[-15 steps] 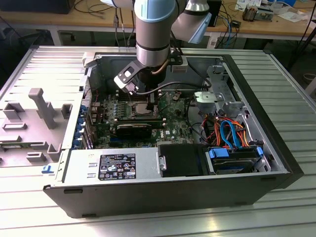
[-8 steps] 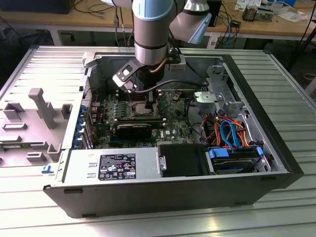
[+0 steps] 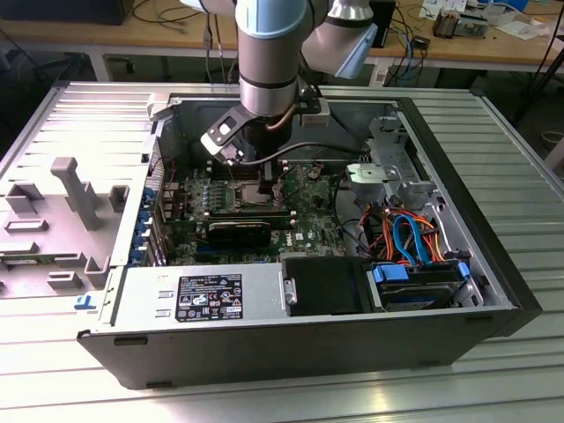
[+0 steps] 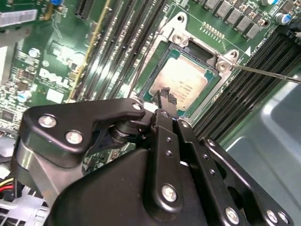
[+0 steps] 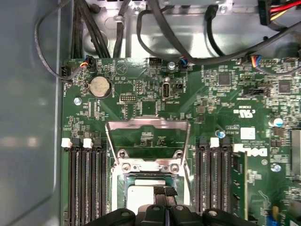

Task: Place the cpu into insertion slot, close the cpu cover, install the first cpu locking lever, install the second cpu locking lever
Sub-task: 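Place the cpu into insertion slot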

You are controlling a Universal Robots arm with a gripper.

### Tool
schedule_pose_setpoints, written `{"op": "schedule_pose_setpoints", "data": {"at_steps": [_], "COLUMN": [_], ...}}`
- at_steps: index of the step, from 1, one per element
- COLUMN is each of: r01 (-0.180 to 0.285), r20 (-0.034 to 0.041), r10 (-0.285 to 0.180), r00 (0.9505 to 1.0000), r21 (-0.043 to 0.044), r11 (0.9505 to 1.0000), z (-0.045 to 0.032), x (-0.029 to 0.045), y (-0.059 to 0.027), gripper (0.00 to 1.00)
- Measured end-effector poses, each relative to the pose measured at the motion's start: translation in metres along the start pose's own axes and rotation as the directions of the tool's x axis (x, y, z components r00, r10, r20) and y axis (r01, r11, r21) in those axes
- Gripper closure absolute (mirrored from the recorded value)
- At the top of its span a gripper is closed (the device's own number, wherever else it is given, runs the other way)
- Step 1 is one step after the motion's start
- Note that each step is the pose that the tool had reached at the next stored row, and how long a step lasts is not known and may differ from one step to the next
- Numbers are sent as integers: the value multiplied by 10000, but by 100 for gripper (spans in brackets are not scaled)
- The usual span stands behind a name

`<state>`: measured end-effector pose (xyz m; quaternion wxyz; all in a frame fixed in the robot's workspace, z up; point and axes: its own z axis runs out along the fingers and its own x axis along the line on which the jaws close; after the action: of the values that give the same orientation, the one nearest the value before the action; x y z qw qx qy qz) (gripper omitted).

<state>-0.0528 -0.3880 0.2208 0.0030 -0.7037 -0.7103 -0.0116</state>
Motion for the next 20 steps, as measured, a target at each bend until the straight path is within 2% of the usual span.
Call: {"op": "schedule_pose_setpoints", "data": {"at_steps": [3,8,16,18,20], "r01": [2,23,25,24,25], "r20": [-1,-2,3,-27,-3], "r10": [-2,-23,-25,-24,-25], "r00": [10000,10000,10000,10000,10000], "r21": [-1,0,2,-15,-1], "r11": [10000,10000,10000,10000,10000], "z": [47,126,166,137,39], "x": [32,39,38,43,41], "y": [-38,-72,-74,-71,-72], "gripper": [89,89,89,89,89]}}
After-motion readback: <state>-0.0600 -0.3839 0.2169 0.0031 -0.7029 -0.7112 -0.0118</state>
